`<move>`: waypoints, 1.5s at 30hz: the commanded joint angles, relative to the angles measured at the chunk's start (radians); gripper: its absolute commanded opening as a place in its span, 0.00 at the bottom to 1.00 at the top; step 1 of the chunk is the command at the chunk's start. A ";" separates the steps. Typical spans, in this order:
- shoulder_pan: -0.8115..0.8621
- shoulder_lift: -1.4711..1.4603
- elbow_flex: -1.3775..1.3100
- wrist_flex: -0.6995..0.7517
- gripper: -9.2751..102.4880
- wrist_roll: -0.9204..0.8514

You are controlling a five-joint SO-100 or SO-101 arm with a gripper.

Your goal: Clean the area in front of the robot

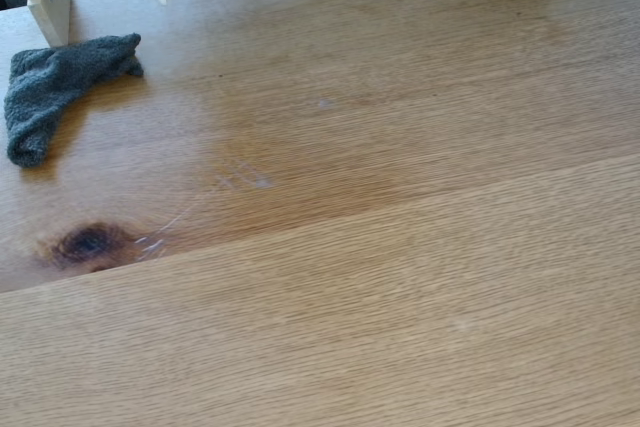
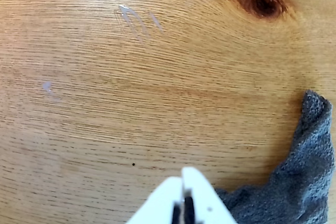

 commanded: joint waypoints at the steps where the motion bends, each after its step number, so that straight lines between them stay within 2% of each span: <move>1: 0.193 -0.060 0.095 -0.060 0.08 0.049; 12: 0.186 -0.071 0.095 -0.067 0.08 0.054; 13: 0.181 -0.081 0.095 -0.091 0.08 0.040; 16: 0.124 -0.156 0.087 -0.181 0.20 0.002; 22: 0.000 -0.295 -0.055 -0.399 0.23 -0.032; 25: -0.012 -0.495 -0.190 -0.525 0.27 -0.012; 29: 0.144 -0.839 -0.408 -0.647 0.31 0.014; 33: 0.399 -1.120 -0.606 -0.695 0.38 0.023; 37: 0.634 -1.312 -0.727 -0.744 0.40 0.002; 45: 0.940 -1.687 -0.792 -0.862 0.41 -0.204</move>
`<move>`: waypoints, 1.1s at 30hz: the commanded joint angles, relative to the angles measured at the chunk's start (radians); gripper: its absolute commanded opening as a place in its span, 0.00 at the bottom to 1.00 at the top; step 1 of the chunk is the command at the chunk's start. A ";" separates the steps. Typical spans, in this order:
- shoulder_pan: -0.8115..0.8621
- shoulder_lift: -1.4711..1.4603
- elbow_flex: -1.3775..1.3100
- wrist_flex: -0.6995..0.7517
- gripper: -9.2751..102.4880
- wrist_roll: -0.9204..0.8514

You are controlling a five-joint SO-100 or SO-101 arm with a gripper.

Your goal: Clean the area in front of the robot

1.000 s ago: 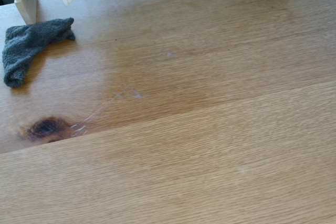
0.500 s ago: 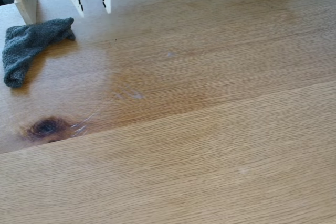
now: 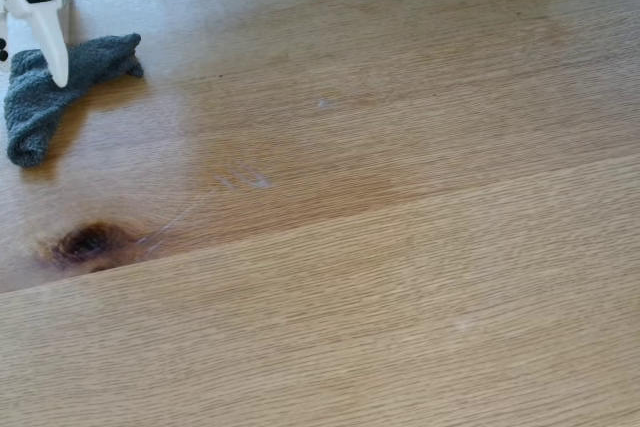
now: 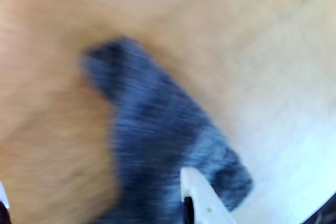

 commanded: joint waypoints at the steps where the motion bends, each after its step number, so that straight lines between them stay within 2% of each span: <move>1: 0.109 -0.140 -0.077 -0.064 0.41 -0.115; 6: 0.143 -0.259 -0.078 -0.109 0.38 -0.207; 13: 0.133 -0.347 -0.080 -0.149 0.26 -0.255; 20: 0.089 -0.364 -0.080 -0.146 0.11 -0.227; 22: 0.048 -0.333 -0.080 -0.123 0.08 -0.204; 26: -0.080 -0.215 -0.080 -0.029 0.08 -0.121; 33: -0.417 0.103 -0.080 0.213 0.08 0.043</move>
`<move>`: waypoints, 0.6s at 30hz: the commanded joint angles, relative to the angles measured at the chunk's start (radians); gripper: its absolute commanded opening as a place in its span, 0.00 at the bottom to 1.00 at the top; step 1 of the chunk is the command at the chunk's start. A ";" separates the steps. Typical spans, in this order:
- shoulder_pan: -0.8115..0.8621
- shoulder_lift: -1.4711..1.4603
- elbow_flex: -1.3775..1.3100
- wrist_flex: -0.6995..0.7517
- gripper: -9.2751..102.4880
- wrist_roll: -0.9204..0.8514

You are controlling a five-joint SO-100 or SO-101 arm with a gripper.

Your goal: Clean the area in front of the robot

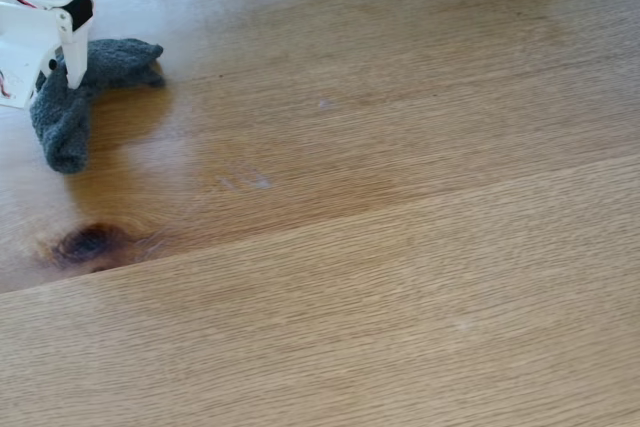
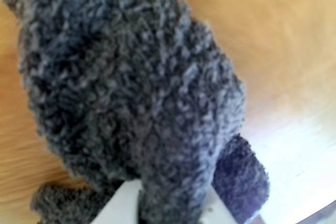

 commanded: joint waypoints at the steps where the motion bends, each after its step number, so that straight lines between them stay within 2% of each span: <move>1: -0.227 0.270 -0.028 0.117 0.08 0.092; 6: -0.555 0.482 -0.028 0.279 0.08 0.198; 10: -0.828 0.569 -0.028 0.336 0.08 0.264; 14: -1.103 0.581 -0.017 0.325 0.08 0.359; 18: -1.313 0.486 -0.009 0.189 0.08 0.489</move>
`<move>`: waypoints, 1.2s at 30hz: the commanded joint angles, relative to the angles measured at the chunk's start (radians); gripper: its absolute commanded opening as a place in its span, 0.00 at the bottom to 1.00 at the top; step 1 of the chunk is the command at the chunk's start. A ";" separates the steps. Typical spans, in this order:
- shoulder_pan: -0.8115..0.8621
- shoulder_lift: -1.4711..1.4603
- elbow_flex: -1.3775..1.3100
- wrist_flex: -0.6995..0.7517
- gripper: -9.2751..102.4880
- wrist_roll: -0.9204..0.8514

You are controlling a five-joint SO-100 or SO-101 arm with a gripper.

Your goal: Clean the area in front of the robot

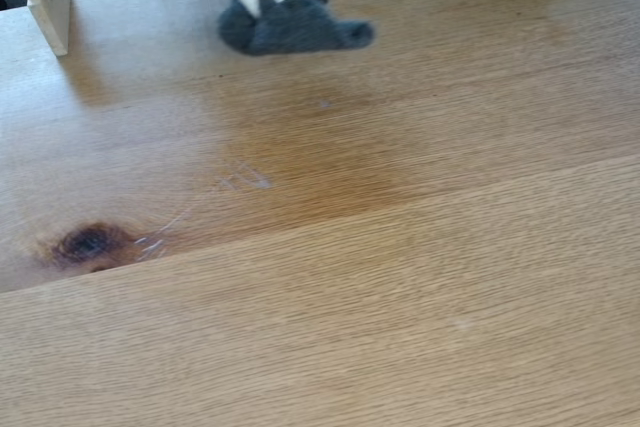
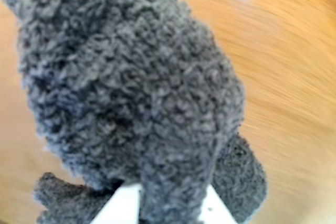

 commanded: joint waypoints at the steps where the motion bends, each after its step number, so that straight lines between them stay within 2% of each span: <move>1: -0.198 -0.060 -0.015 -0.135 0.08 0.123; 9: -0.278 -0.365 -0.014 -0.505 0.08 0.296; 14: -0.270 -0.588 -0.014 -0.718 0.08 0.276; 19: -0.170 -0.782 -0.014 -0.908 0.08 0.224; 23: -0.054 -0.831 -0.015 -0.968 0.08 0.178; 31: 0.253 -0.798 -0.032 -0.963 0.08 0.087; 36: 0.310 -0.781 -0.032 -0.948 0.08 0.043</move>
